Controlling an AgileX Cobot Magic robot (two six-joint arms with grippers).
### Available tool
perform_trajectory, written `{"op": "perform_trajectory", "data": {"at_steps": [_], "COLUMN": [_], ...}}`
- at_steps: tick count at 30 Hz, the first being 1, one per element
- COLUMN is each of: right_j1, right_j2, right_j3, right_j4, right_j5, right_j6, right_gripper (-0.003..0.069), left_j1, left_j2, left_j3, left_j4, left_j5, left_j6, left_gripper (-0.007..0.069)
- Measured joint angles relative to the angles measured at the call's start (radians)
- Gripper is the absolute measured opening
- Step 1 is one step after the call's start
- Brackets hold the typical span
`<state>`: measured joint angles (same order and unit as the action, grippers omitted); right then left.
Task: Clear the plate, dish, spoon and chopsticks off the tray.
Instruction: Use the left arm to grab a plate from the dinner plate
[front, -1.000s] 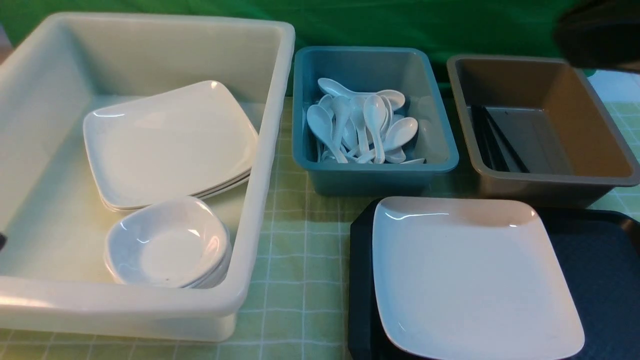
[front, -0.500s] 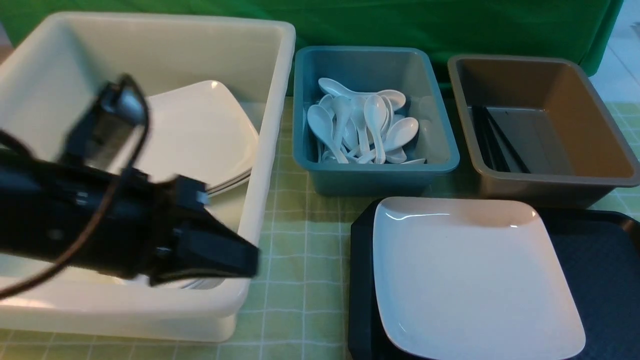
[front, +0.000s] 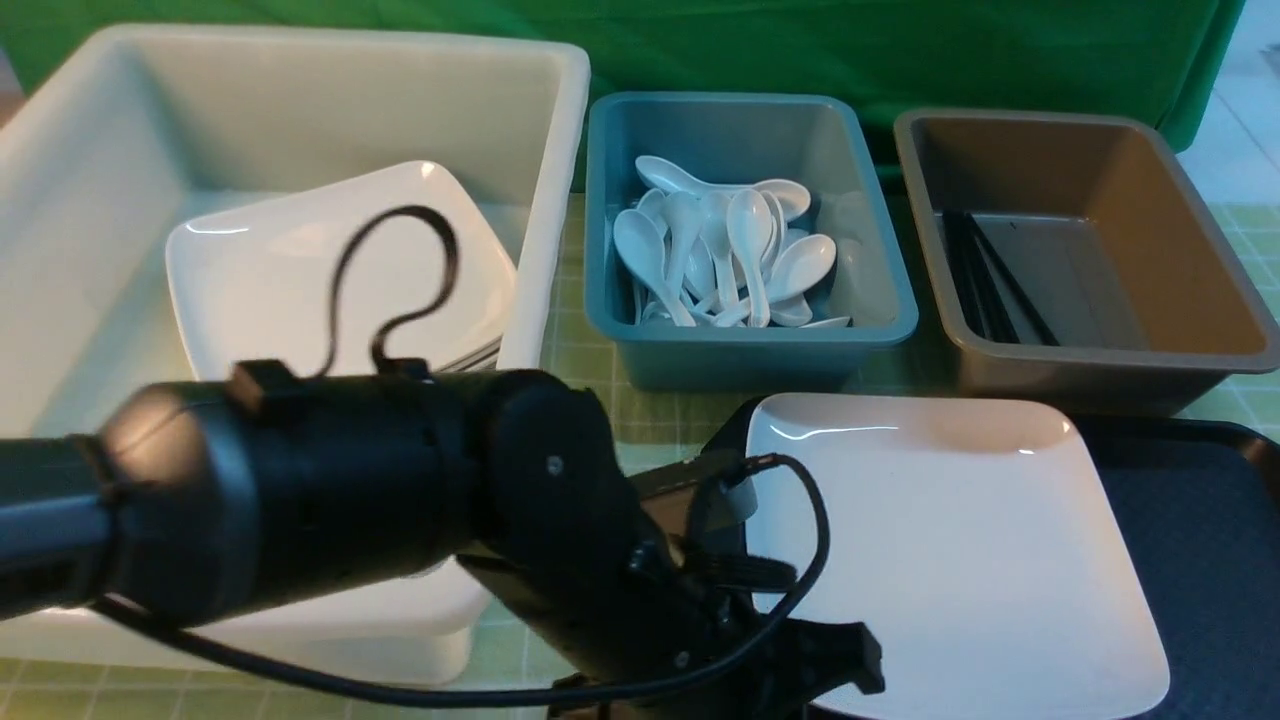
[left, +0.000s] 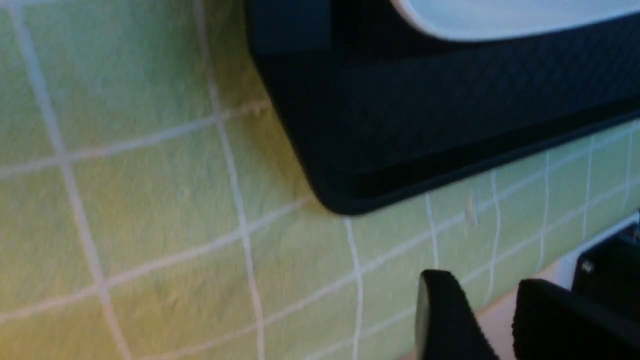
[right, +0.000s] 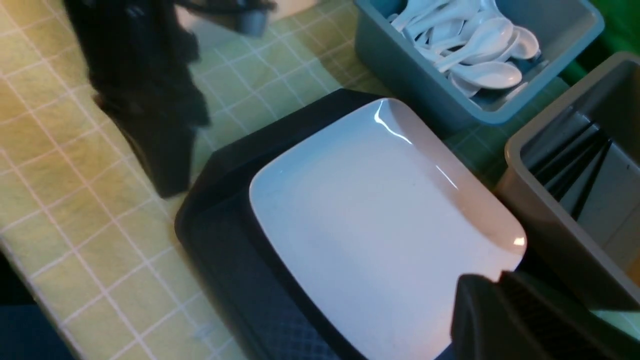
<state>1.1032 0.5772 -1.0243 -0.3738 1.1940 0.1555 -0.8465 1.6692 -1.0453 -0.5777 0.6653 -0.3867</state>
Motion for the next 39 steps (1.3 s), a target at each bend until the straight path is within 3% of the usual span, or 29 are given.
{"op": "perform_trajectory", "data": {"at_steps": [8, 16, 33, 35, 38, 39], "right_j1": [0.000, 0.000, 0.000, 0.000, 0.000, 0.000], "right_j2": [0.000, 0.000, 0.000, 0.000, 0.000, 0.000], "right_j3": [0.000, 0.000, 0.000, 0.000, 0.000, 0.000], "right_j4": [-0.002, -0.004, -0.004, -0.004, -0.004, -0.004], "right_j5": [-0.011, -0.040, -0.078, -0.078, -0.079, -0.079], "right_j6": [0.000, 0.007, 0.008, 0.008, 0.008, 0.008], "right_gripper": [0.0050, 0.0060, 0.0071, 0.0071, 0.0071, 0.0071], "left_j1": [-0.003, -0.005, -0.010, -0.010, -0.009, -0.009], "left_j2": [0.123, 0.148, 0.244, 0.248, 0.254, 0.254], "left_j3": [-0.010, -0.015, -0.026, -0.026, -0.023, -0.023], "left_j4": [-0.005, -0.004, -0.001, 0.001, 0.011, 0.011], "left_j5": [-0.155, -0.280, -0.558, -0.575, -0.578, -0.578], "left_j6": [-0.101, -0.178, -0.262, -0.262, -0.262, -0.262], "left_gripper": [0.0424, 0.0452, 0.0439, 0.0405, 0.0255, 0.0244]}}
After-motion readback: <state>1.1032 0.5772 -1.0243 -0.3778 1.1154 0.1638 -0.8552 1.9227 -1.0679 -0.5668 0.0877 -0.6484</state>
